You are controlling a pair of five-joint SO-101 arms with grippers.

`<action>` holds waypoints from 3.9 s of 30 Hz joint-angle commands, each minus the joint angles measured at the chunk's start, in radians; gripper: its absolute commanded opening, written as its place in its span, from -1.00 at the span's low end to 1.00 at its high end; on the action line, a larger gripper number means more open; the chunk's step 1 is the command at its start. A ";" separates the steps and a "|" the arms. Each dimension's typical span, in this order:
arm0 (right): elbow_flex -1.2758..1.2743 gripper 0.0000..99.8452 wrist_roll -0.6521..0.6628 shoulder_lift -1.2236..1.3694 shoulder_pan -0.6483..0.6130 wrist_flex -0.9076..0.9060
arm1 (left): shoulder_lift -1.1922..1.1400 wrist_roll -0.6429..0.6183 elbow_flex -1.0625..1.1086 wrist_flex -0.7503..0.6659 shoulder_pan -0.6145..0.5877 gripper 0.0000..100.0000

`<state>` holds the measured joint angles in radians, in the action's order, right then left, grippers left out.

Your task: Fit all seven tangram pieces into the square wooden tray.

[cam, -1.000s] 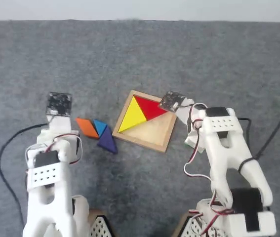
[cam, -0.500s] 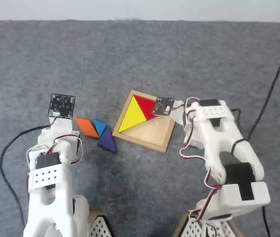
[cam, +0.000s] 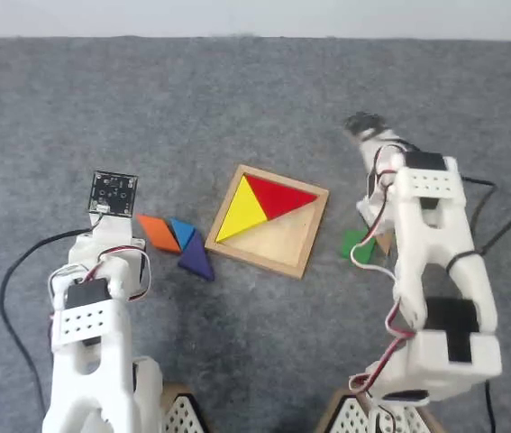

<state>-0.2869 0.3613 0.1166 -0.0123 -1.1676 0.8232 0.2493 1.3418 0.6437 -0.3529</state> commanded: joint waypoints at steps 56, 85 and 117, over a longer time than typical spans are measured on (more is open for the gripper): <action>0.462 -0.65 -0.253 0.536 -0.031 -0.321 | 0.023 0.054 0.007 -0.021 0.003 -0.85; 0.539 -0.82 -0.252 0.423 -0.035 -0.443 | 0.023 0.054 0.008 -0.021 0.003 -0.85; 0.542 -0.82 -1.000 0.140 -0.409 -0.400 | 0.023 0.054 0.008 -0.020 0.003 -0.85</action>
<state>0.2148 -0.4641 0.3191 -0.3590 -1.6019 0.8232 0.2862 1.3587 0.6421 -0.3529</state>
